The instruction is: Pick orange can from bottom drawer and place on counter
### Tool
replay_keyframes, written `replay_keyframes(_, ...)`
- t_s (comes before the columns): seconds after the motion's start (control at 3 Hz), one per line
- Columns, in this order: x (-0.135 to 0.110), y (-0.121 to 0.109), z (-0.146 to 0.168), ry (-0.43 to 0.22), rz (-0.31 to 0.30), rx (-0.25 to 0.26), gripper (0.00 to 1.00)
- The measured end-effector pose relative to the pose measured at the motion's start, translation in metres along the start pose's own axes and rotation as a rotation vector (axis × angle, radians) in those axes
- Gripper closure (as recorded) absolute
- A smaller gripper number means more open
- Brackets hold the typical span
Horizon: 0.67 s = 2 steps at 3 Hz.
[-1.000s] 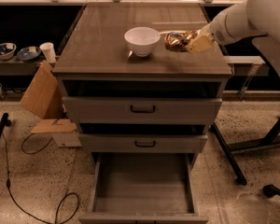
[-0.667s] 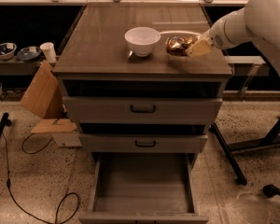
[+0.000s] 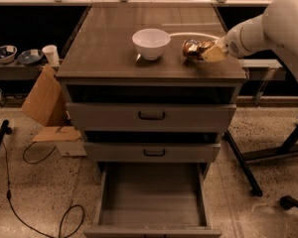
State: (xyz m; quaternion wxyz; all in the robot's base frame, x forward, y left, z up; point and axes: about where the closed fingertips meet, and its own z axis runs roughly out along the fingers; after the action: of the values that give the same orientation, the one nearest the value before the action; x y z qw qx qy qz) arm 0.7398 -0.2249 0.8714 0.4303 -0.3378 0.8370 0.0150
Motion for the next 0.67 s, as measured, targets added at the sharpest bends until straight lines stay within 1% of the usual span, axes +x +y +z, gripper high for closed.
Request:
replay_keyframes(0.33,0.0,0.0,0.0,0.0,0.0,0.0,0.08)
replay_keyframes(0.67,0.0,0.0,0.0,0.0,0.0,0.0,0.0)
